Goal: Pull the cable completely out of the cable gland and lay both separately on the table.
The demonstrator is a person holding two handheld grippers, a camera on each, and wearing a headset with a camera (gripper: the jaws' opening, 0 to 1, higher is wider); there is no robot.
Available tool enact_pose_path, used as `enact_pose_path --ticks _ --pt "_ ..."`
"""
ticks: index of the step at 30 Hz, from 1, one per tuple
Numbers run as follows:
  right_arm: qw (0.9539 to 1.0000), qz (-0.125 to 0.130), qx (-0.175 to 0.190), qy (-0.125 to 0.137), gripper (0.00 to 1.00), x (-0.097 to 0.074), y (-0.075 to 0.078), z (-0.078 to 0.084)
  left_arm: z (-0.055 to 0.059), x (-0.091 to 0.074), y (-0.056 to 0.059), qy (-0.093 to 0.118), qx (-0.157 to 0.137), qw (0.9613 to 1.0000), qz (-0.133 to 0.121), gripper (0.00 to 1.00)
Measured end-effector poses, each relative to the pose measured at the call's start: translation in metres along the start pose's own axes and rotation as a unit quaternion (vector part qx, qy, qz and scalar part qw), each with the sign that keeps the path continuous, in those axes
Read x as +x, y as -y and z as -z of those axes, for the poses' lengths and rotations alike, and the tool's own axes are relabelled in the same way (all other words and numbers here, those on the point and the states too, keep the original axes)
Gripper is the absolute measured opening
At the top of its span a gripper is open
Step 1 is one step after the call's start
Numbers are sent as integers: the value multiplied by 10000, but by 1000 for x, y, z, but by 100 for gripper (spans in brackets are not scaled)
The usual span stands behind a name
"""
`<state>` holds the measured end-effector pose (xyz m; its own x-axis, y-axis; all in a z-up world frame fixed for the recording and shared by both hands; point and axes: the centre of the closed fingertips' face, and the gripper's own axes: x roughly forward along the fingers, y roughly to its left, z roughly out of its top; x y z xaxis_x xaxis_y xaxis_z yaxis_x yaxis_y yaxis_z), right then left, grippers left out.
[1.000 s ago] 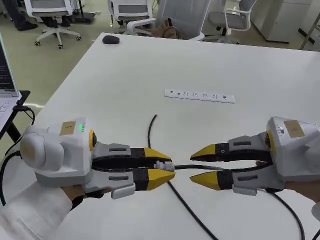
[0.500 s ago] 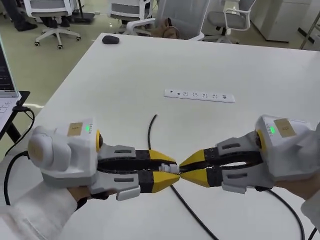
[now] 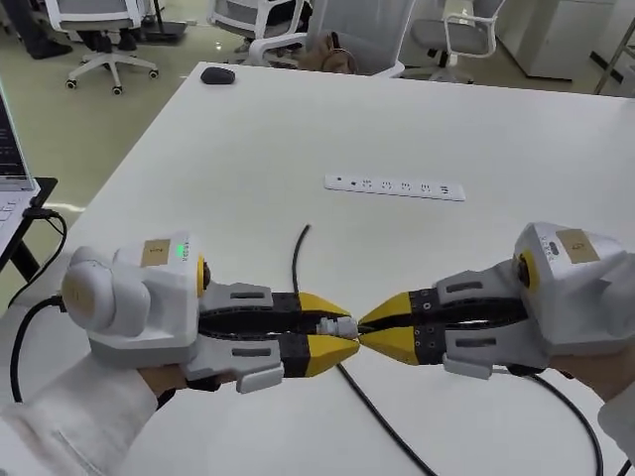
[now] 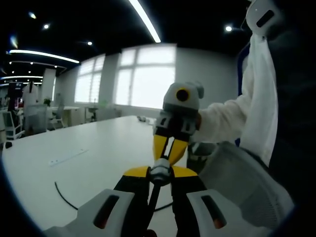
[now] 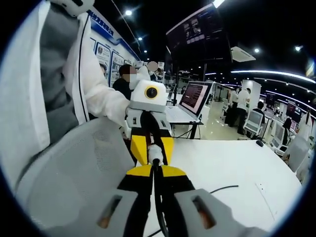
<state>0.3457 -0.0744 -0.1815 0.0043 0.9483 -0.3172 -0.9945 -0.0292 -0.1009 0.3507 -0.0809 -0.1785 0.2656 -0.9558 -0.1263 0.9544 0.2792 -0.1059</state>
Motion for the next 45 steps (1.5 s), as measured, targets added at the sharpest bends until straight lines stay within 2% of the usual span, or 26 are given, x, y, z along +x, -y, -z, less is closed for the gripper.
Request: enact_pose_path --ticks 5,14,22,29,31,35,39,45 --pt "10000 8 25 3 3 -2 2 2 0 -1 -1 32 -25 10000 -11 17" --pt "9996 165 205 -75 3 -19 8 16 5 -21 -13 68 -219 9993 -286 17" --pt "9990 247 344 -174 3 -28 8 29 8 -30 -17 28 -249 9988 -421 17" --pt "9984 271 435 -239 3 -31 5 34 6 -28 -14 12 -192 9991 -385 17" --pt "9983 213 486 -258 3 -31 2 36 4 -27 -14 19 -187 9992 -357 17" --pt "9978 250 429 -448 7 -28 3 42 3 -24 -9 4 -162 9995 -276 17" --pt "9977 297 399 -456 15 -24 5 40 1 -23 -8 7 -141 9996 -240 17" --pt "9992 295 102 -246 18 -11 9 17 1 -19 -6 -5 -136 9997 -201 17"
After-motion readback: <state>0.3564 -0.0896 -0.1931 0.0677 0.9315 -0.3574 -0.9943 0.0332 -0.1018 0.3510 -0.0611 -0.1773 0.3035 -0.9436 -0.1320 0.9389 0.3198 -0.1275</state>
